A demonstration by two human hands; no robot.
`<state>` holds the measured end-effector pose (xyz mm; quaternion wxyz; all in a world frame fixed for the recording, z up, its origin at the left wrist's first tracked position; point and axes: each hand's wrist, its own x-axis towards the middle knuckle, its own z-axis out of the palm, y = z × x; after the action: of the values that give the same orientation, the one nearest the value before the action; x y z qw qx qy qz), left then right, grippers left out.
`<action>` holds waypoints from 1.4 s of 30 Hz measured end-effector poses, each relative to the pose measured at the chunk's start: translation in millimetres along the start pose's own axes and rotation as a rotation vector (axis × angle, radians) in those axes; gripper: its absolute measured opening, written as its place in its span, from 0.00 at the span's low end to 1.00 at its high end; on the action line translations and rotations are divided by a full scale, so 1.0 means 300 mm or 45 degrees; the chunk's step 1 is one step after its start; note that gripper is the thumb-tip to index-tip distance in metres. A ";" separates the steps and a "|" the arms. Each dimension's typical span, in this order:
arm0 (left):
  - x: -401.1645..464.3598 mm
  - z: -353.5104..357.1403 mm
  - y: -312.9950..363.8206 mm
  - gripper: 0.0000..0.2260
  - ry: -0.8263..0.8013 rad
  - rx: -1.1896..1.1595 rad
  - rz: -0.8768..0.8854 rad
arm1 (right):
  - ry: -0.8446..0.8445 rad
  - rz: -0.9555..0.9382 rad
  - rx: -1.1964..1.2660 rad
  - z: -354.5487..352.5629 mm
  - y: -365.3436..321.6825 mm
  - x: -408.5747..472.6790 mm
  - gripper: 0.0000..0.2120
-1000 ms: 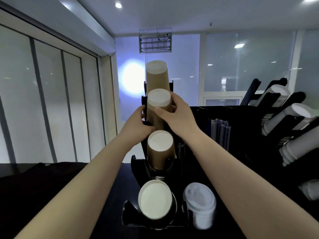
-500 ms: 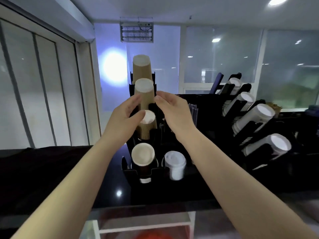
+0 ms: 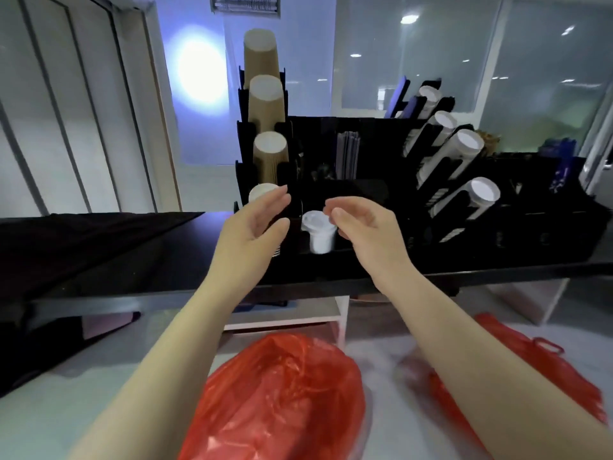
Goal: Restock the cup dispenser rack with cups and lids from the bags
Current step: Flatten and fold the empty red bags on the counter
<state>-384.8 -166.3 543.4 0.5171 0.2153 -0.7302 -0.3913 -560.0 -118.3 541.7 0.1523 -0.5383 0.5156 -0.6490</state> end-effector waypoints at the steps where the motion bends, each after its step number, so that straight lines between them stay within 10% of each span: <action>1: -0.037 0.005 -0.019 0.19 0.012 -0.009 -0.034 | -0.004 0.024 0.004 -0.002 0.025 -0.035 0.07; 15: -0.538 0.103 -0.362 0.16 0.242 0.070 -0.645 | -0.401 0.418 -0.416 -0.116 0.534 -0.522 0.14; 26: -0.860 0.162 -0.404 0.16 0.537 0.461 -0.888 | -1.263 0.268 -1.047 -0.173 0.793 -0.672 0.30; 32: -0.990 0.202 -0.328 0.16 0.501 0.785 -0.931 | -1.025 0.115 -1.036 -0.208 0.859 -0.739 0.14; 37: -1.109 0.143 -0.293 0.38 -0.127 1.215 -1.123 | -0.810 0.122 -0.866 -0.199 0.826 -0.758 0.06; 42: -1.155 0.019 -0.278 0.14 0.101 1.494 -1.178 | -0.720 0.170 -0.910 -0.199 0.782 -0.756 0.15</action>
<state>-268.5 34.6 273.0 0.1258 0.7549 -0.6347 -0.1071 -610.1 -16.3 229.8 0.1333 -0.6788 0.6786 -0.2469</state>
